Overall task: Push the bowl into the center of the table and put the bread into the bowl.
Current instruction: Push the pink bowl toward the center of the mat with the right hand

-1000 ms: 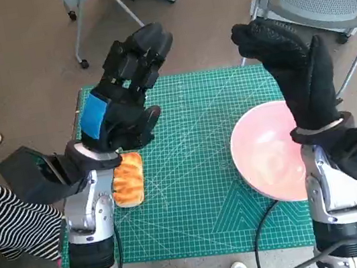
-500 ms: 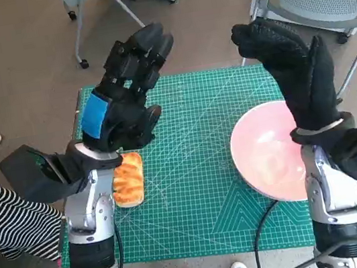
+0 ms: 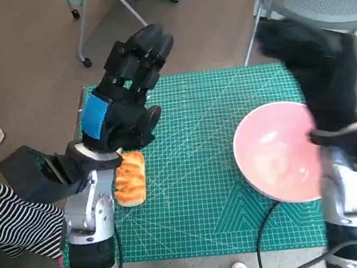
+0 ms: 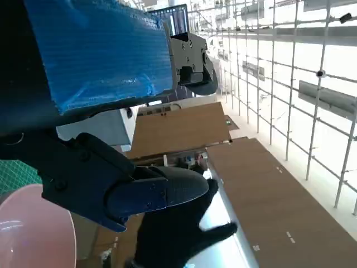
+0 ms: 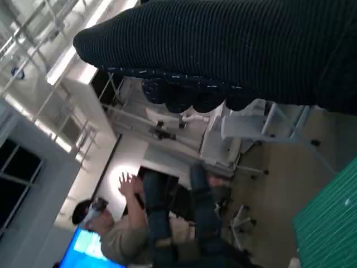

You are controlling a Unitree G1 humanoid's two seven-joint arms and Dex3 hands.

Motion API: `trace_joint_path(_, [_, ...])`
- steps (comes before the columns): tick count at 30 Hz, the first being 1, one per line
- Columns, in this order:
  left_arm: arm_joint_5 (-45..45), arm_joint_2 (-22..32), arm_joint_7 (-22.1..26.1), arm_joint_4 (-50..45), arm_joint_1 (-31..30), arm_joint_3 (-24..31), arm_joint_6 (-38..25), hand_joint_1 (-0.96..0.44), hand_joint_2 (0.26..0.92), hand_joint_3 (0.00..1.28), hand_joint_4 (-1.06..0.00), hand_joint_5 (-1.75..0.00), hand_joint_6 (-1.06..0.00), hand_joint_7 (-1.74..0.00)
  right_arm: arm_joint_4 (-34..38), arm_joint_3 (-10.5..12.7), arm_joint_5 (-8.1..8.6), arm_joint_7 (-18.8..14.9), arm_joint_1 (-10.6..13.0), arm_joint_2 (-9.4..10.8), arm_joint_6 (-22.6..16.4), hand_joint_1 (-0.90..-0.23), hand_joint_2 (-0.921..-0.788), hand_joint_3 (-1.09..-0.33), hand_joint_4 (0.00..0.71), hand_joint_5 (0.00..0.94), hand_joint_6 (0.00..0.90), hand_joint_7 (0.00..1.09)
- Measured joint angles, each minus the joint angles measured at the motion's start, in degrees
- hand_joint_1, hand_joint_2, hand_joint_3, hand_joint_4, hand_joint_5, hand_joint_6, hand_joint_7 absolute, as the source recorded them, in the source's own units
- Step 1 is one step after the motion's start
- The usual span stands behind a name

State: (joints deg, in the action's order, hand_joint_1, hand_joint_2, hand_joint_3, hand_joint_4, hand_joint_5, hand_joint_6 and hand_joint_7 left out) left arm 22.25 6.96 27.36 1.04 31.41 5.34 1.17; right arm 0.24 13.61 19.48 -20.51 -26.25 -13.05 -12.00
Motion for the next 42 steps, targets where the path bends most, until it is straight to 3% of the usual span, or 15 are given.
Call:
trace_joint_path(4, [0.2, 0.0, 0.0, 0.0, -0.1, 0.0, 0.0, -0.56, 0.733, 0.59, 0.00, -0.24, 0.00, -0.64, -0.8, 3.0, 0.41, 0.9, 2.6, -1.2, -1.5, -0.682, -0.921, -0.675, 0.177, 0.002, 0.012, 0.62])
trace_joint_path(10, [0.3, -0.1, 0.0, 0.0, -0.2, 0.0, 0.0, -0.56, 0.735, 0.58, 0.00, -0.24, 0.00, -0.64, -0.9, 7.6, -1.65, 3.9, 6.5, -3.2, -5.1, -0.663, -0.921, -0.729, 0.163, 0.000, 0.002, 0.57])
trace_joint_path(18, [0.5, 0.0, 0.0, 0.0, -0.2, 0.0, -0.1, -0.56, 0.739, 0.57, 0.00, -0.24, 0.00, -0.63, 3.6, 13.2, -1.75, 6.0, 10.5, -5.0, -9.8, -0.666, -0.921, -0.768, 0.158, 0.000, -0.001, 0.58])
trace_joint_path(24, [0.5, 0.0, 0.1, 0.0, -0.2, 0.0, -0.1, -0.57, 0.748, 0.56, 0.00, -0.23, 0.00, -0.60, 9.3, 14.3, -1.84, 7.1, 11.9, -5.0, -12.7, -0.666, -0.921, -0.783, 0.148, 0.001, -0.001, 0.56])
trace_joint_path(33, [0.3, 0.3, 0.7, 0.8, -0.2, 0.0, 0.5, -0.58, 0.791, 0.53, 0.00, -0.21, 0.00, -0.53, 20.4, 13.9, -2.88, 8.7, 11.5, -4.4, -16.7, -0.651, -0.921, -0.797, 0.150, 0.002, -0.001, 0.56])
trace_joint_path(42, [0.2, 1.3, 1.4, 1.7, -0.1, 0.0, 1.3, -0.58, 0.837, 0.48, 0.00, -0.19, 0.00, -0.49, 35.5, 12.6, -2.85, 8.3, 7.8, -3.4, -20.6, -0.613, -0.921, -0.797, 0.156, 0.005, 0.005, 0.57])
